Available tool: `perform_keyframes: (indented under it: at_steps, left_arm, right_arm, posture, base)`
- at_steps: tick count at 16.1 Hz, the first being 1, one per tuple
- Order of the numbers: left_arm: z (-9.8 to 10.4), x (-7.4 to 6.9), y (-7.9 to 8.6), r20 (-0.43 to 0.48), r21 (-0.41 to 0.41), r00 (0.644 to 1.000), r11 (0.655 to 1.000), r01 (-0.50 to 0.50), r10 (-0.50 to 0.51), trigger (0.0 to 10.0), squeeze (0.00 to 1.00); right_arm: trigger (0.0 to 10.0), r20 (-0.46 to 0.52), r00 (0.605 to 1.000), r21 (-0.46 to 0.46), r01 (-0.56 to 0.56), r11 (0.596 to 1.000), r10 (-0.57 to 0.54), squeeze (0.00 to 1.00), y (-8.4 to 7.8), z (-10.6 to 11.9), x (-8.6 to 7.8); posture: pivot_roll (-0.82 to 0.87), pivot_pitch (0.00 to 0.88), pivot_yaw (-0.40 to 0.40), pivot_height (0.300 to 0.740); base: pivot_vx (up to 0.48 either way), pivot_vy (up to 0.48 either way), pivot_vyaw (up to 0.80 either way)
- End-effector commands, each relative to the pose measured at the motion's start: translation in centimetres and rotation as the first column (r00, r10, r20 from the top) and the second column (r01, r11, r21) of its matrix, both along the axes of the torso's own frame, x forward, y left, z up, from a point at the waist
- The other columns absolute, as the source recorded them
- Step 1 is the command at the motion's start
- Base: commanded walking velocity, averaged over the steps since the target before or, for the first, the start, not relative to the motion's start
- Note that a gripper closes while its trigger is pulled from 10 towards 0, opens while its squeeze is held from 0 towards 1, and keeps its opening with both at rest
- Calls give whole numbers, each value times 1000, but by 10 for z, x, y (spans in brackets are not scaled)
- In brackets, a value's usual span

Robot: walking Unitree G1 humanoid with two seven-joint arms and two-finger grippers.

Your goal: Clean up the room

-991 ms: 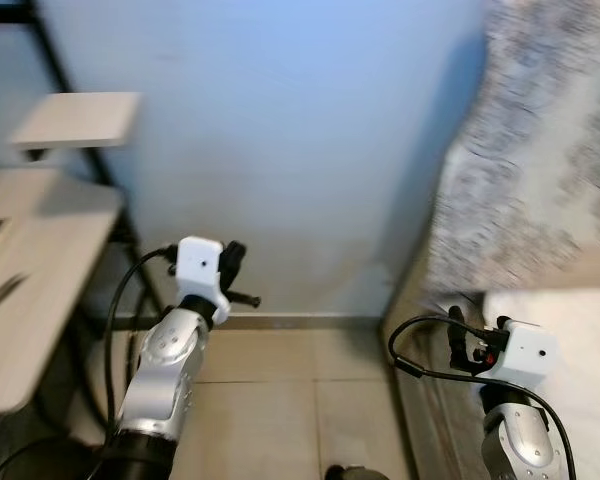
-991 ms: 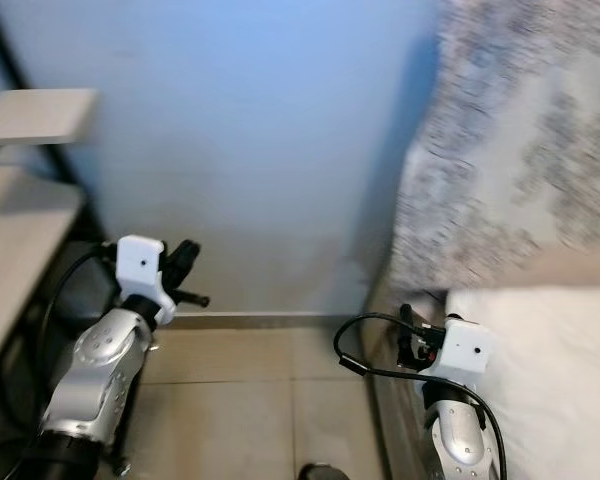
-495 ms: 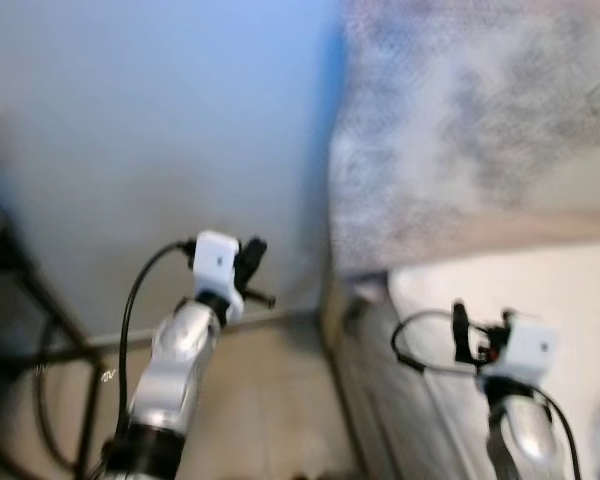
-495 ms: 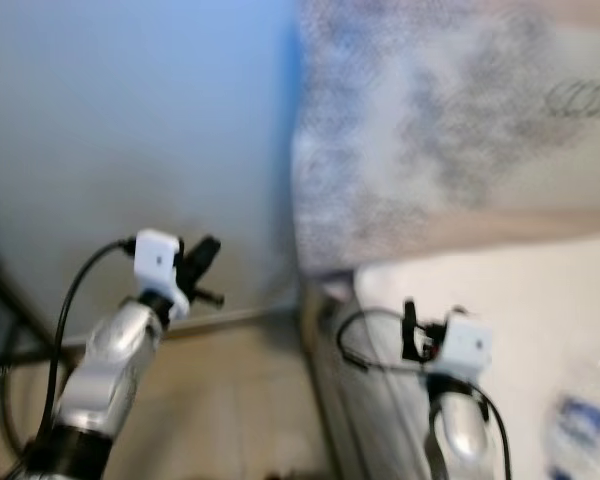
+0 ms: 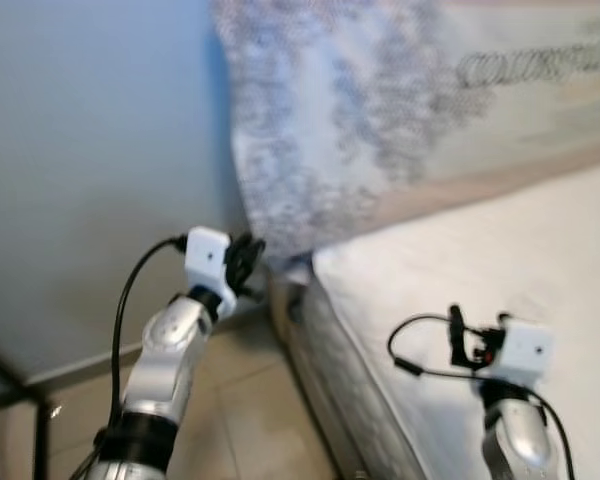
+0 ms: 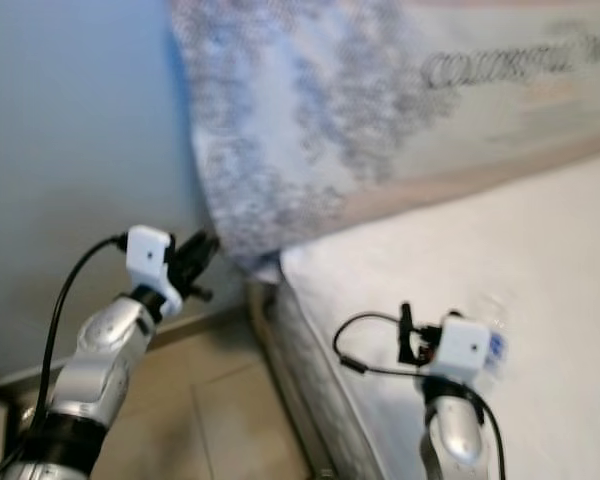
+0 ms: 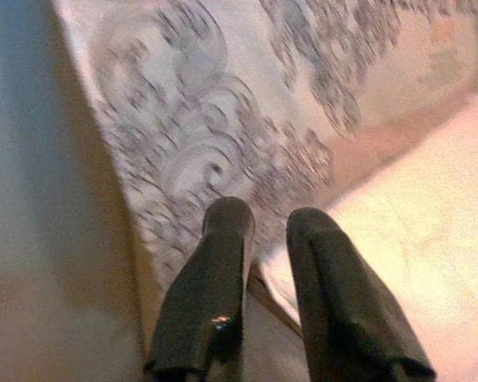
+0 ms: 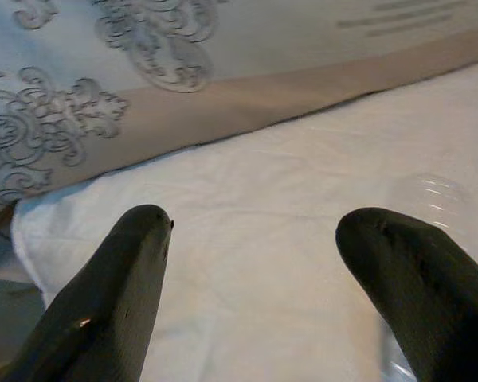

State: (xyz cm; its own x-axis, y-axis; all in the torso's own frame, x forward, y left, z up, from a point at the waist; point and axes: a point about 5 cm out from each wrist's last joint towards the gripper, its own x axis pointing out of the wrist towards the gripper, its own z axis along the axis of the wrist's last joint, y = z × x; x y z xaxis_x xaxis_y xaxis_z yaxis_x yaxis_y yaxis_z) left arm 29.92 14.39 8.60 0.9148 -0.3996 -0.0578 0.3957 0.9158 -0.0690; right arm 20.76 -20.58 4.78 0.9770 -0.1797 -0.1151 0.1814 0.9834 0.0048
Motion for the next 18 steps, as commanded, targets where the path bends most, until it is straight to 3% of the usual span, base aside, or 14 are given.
perform_keyframes:
  at_steps: [1, 11, 12, 18]
  left_arm:
    - [4, 5, -3, 3, -4, 1000, 1000, 24, -24, 10000, 1000]
    - [-3, 5, -4, -31, -30, 998, 998, 51, -52, 10000, 1000]
    - [-2, 3, -4, -14, -39, 996, 996, 83, -84, 10000, 0]
    - [-12, -3, -7, -59, -30, 989, 991, 133, -134, 10000, 0]
  right_arm:
    - [10000, 6, 1000, -6, 16, 1000, -16, 0, -4, 1, -1]
    - [10000, -5, 1000, -10, 30, 999, -30, 0, -7, 0, -3]
    - [10000, -9, 1000, -11, 23, 1000, -23, 0, -6, -1, -2]
    - [10000, -12, 1000, -8, 16, 1000, -16, 0, -6, -2, -4]
  posture:
    - [16, 0, -2, 736]
    - [14, 0, -6, 736]
    - [18, 0, -9, 736]
    - [17, 0, -7, 736]
  base:
    - [0, 0, -575]
    - [0, 47, -574]
    - [0, 480, -581]
    - [0, 480, -577]
